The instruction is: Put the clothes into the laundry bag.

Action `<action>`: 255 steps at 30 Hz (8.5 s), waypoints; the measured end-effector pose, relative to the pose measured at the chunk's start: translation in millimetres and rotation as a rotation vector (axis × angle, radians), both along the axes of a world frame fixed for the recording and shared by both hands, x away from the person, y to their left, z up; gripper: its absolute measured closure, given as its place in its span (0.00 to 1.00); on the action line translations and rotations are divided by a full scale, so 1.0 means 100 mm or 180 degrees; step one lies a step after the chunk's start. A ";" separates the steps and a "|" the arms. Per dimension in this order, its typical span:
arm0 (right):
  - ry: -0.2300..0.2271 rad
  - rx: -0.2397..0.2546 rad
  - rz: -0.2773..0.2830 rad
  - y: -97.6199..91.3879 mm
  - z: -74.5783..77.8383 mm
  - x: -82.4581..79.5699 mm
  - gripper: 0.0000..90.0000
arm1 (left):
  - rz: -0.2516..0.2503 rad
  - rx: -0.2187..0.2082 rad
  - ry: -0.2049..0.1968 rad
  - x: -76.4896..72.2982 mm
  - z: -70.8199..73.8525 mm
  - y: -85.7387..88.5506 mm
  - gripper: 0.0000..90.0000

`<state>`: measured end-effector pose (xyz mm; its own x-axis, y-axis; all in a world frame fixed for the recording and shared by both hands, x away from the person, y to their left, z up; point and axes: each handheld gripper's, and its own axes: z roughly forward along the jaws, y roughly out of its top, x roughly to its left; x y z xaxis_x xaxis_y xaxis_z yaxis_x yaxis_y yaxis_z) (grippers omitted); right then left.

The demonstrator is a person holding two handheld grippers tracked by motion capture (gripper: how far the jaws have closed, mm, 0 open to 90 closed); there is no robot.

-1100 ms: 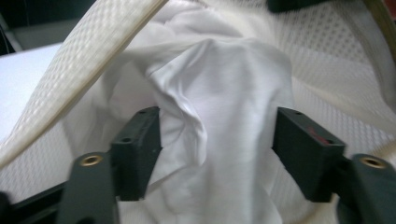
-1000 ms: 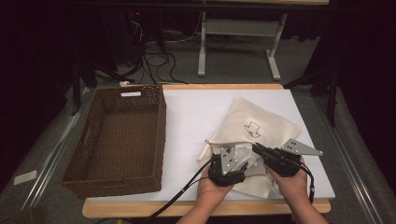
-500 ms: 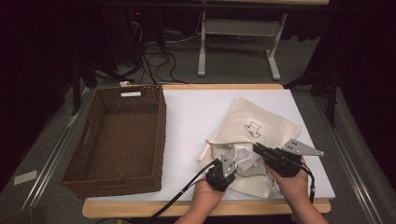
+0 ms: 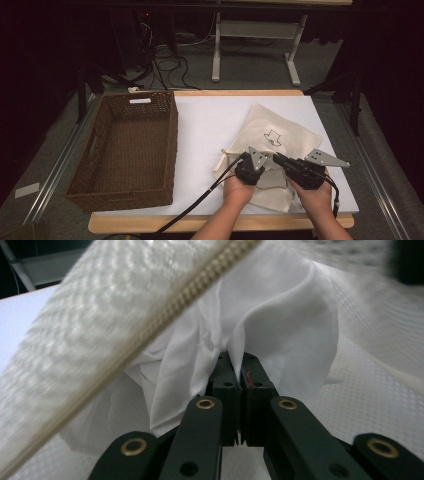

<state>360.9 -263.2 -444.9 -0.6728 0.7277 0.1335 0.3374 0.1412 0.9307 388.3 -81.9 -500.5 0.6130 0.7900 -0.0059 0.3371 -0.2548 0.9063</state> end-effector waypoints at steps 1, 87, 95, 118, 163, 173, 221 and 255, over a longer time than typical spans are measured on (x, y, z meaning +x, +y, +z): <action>0.0007 0.0001 -0.0011 0.00 0.00 0.00 0.97 | -0.0003 0.0009 -0.0007 0.01 -0.02 -0.02 0.96; 0.0269 -0.0409 0.0213 0.16 -0.22 -0.10 0.97 | 0.0322 0.0098 0.0348 -0.16 -0.18 0.57 0.67; 0.0348 -0.0508 0.0258 0.21 -0.27 -0.10 0.97 | 0.0266 0.0228 0.0285 -0.43 -0.12 0.85 0.70; 0.0244 -0.0386 0.0256 0.19 -0.21 -0.12 0.97 | 0.0365 0.0029 0.0235 -0.19 -0.16 0.69 1.00; 0.0333 -0.0495 0.0368 0.25 -0.26 -0.12 0.96 | 0.0177 0.0064 0.0347 -0.39 -0.08 0.97 0.85; 0.0308 -0.0439 0.0331 0.25 -0.23 -0.12 0.96 | -0.0164 -0.0097 0.0242 -0.56 -0.13 0.67 0.49; 0.0251 -0.0120 0.0122 0.09 -0.14 -0.06 0.96 | -0.0323 -0.0156 0.0218 -0.29 -0.02 0.21 0.33; 0.0248 -0.0136 0.0116 0.10 -0.14 -0.06 0.96 | -0.0150 0.0258 0.0603 -0.05 -0.18 -0.03 0.87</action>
<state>355.2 -253.4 -459.3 -0.6877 0.7091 0.1558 0.4025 0.1938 0.8947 383.0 -84.5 -518.4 0.6434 0.7630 -0.0622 0.4855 -0.3438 0.8038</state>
